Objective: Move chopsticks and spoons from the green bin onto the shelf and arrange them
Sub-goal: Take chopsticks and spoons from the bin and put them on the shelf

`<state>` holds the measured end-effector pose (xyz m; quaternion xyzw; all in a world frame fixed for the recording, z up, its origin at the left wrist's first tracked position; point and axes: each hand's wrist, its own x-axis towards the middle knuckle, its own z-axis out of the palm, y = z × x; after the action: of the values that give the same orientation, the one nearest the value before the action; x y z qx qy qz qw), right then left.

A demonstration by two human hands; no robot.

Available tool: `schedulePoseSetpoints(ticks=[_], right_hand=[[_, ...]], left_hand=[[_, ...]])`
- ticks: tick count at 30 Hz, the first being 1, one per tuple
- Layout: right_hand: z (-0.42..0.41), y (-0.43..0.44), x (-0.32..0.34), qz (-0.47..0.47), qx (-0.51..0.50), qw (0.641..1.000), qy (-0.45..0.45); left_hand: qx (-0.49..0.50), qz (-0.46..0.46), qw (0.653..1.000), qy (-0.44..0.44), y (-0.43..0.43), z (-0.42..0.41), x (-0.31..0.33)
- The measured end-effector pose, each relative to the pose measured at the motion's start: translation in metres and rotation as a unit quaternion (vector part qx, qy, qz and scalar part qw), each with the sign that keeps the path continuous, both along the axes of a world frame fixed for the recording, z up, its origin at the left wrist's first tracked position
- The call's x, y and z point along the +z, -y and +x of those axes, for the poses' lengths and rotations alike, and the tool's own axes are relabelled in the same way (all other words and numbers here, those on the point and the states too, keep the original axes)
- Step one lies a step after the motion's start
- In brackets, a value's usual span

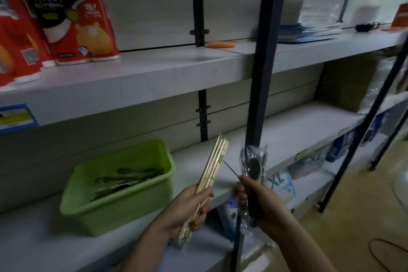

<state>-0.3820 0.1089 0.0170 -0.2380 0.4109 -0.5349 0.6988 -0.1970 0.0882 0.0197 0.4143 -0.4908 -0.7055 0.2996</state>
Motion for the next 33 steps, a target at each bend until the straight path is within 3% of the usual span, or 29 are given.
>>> schedulePoseSetpoints(ticks=[15, 24, 33], right_hand=[[-0.143, -0.029, -0.006, 0.012, -0.127, 0.991, -0.051], [-0.221, 0.038, -0.004, 0.024, -0.165, 0.983, -0.073], [-0.272, 0.122, -0.011, 0.038, -0.169, 0.981, -0.091]], left_hand=[[-0.093, -0.025, 0.995, 0.022, 0.015, -0.172, -0.013], [-0.079, -0.009, 0.997, -0.003, 0.089, -0.266, -0.023], [-0.026, -0.022, 0.999, 0.030, 0.165, -0.316, -0.028]])
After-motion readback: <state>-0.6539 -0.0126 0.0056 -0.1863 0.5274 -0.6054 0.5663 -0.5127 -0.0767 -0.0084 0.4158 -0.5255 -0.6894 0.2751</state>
